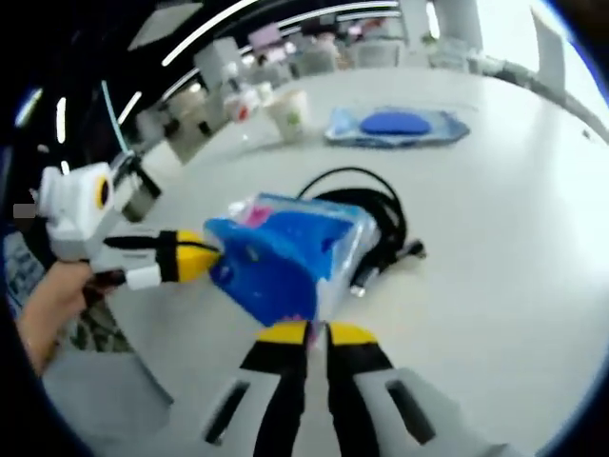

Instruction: Arrange the tabletop items into an orderly group along one side of the table until the central work area is clear of visible clutter.

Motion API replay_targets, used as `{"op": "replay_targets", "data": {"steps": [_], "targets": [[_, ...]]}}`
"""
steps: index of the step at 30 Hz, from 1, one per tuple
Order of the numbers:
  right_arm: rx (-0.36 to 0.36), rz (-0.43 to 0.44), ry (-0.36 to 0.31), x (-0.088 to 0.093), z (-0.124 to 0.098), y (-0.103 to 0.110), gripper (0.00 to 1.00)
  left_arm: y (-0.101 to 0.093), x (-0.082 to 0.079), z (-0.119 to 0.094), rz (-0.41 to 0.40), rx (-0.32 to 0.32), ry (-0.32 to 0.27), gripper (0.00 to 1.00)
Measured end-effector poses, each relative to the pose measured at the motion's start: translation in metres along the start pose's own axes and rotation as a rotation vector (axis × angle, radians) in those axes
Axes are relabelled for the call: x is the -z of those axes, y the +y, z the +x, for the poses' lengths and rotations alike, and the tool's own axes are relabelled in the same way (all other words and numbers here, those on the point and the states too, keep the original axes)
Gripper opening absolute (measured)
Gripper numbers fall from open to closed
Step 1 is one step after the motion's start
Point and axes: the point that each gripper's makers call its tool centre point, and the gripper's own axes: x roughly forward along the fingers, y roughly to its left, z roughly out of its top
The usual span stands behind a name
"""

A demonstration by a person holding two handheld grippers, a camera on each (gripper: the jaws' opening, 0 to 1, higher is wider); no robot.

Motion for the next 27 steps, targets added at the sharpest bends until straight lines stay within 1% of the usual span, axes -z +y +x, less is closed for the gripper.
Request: {"op": "replay_targets", "data": {"steps": [3, 10, 12, 17, 20, 22, 23, 25, 27], "targets": [[0.005, -0.003, 0.004, 0.0, 0.0, 0.0, 0.0, -0.001, -0.001, 0.0, -0.002, 0.004, 0.0, 0.02], [-0.014, 0.004, 0.001, 0.0, -0.003, 0.004, 0.0, 0.0, 0.001, -0.005, -0.002, -0.011, 0.03, 0.0], [-0.019, 0.006, -0.002, -0.001, -0.005, 0.004, 0.0, 0.0, 0.002, -0.007, -0.02, -0.01, 0.045, 0.0], [-0.044, 0.012, -0.015, -0.004, -0.012, 0.006, 0.0, -0.003, -0.002, -0.013, -0.046, -0.015, 0.032, 0.0], [-0.084, -0.019, 0.003, -0.005, -0.017, 0.009, 0.0, -0.006, -0.003, -0.018, -0.05, -0.019, 0.034, 0.0], [-0.106, -0.045, 0.001, -0.006, -0.021, 0.009, 0.0, -0.007, -0.007, -0.019, -0.034, -0.035, 0.023, 0.0], [-0.103, -0.05, 0.002, -0.007, -0.022, 0.008, 0.0, -0.01, -0.009, -0.02, -0.014, -0.031, 0.018, 0.0], [-0.105, -0.077, -0.007, -0.011, -0.026, 0.006, 0.0, -0.013, -0.013, -0.021, -0.008, -0.026, 0.018, 0.0], [-0.094, -0.081, -0.011, -0.014, -0.03, 0.001, 0.0, -0.017, -0.018, -0.023, -0.002, -0.019, 0.01, 0.0]]}}
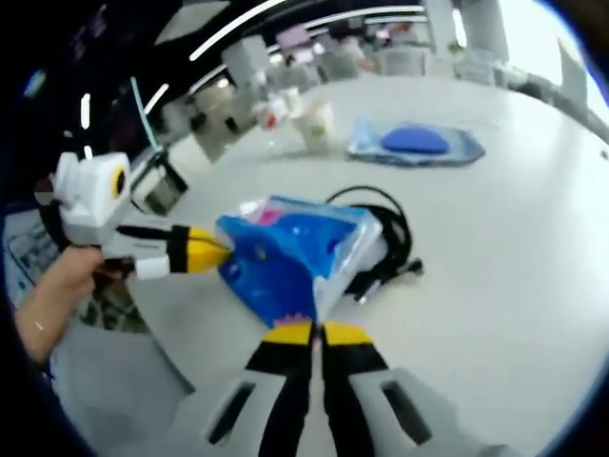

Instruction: Arrange the tabletop items into an orderly group along one side of the table until the central work area is clear of visible clutter.

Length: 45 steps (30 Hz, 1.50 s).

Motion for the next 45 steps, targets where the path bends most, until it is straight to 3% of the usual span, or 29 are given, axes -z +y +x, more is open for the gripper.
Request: {"op": "replay_targets", "data": {"steps": [13, 22, 45], "targets": [[-0.03, 0.009, 0.005, -0.02, -0.031, -0.015, 0.0, -0.023, -0.032, -0.013, 0.034, 0.067, -0.015, 0.0], [-0.008, -0.007, -0.032, -0.04, -0.052, -0.028, 0.0, -0.035, -0.06, -0.015, 0.0, 0.082, -0.051, 0.0], [0.155, -0.024, -0.069, -0.068, -0.078, -0.112, 0.0, -0.082, -0.108, 0.04, 0.013, 0.163, -0.036, 0.0]]}}
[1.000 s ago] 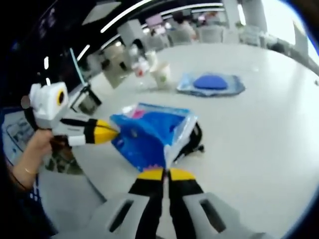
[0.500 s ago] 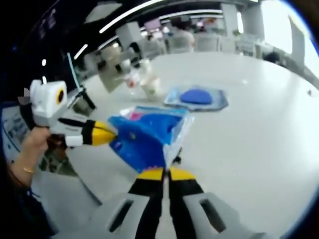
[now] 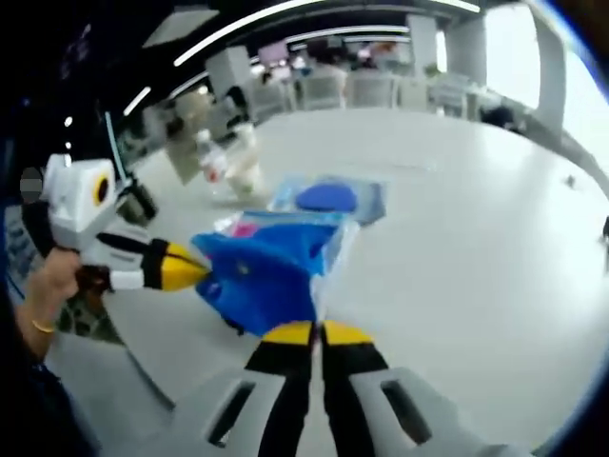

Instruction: Arrange the tabletop items into an orderly group along one side of the table until the central work area is clear of visible clutter.

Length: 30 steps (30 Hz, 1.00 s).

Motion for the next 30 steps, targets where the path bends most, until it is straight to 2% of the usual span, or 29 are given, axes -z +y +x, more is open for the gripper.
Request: {"op": "replay_targets", "data": {"steps": [3, 9, 21, 30], "targets": [[0.018, -0.008, -0.004, -0.005, 0.001, -0.011, 0.0, -0.001, -0.008, 0.009, -0.007, 0.007, -0.019, 0.0], [0.051, -0.037, 0.007, -0.012, 0.008, -0.035, 0.0, -0.006, -0.018, 0.032, -0.026, 0.034, -0.014, 0.0], [0.107, -0.058, -0.011, -0.027, 0.022, -0.076, 0.0, -0.009, -0.041, 0.062, -0.041, 0.074, -0.038, 0.0], [0.127, -0.07, -0.007, -0.035, 0.031, -0.093, 0.0, -0.007, -0.052, 0.081, -0.091, 0.1, -0.059, 0.0]]}}
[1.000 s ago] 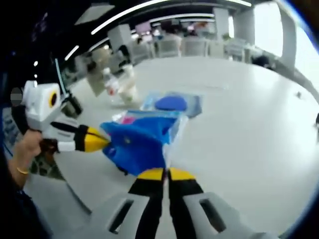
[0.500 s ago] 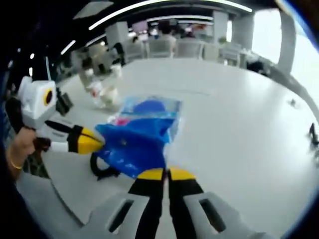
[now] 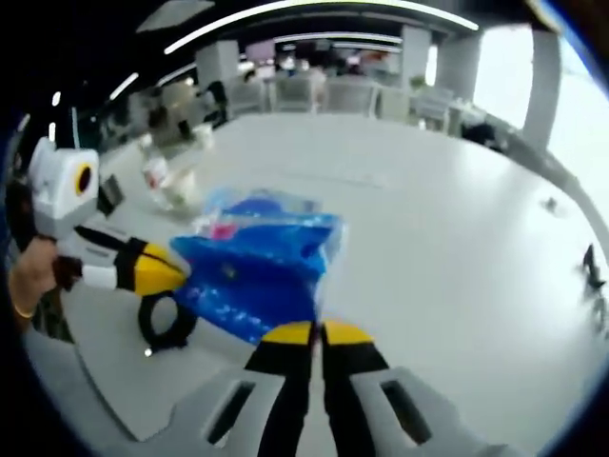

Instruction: Arrange the tabletop items into an orderly group along one side of the table until the central work area is clear of visible clutter.

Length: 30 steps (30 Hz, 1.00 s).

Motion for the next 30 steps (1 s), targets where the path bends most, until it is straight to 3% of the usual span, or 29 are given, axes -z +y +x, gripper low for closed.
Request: {"op": "replay_targets", "data": {"steps": [5, 12, 18, 30], "targets": [[0.011, 0.002, -0.005, -0.004, 0.004, -0.009, 0.0, 0.003, -0.008, 0.009, -0.026, 0.007, -0.015, 0.0], [0.03, 0.034, -0.042, -0.018, 0.011, -0.028, 0.0, 0.004, -0.034, 0.02, -0.002, 0.002, -0.05, 0.0], [0.047, 0.037, -0.04, -0.026, 0.019, -0.047, 0.0, 0.003, -0.043, 0.033, -0.012, 0.009, -0.056, 0.0], [0.082, 0.051, -0.044, -0.036, 0.035, -0.082, 0.0, 0.005, -0.06, 0.065, -0.105, 0.034, -0.071, 0.0]]}}
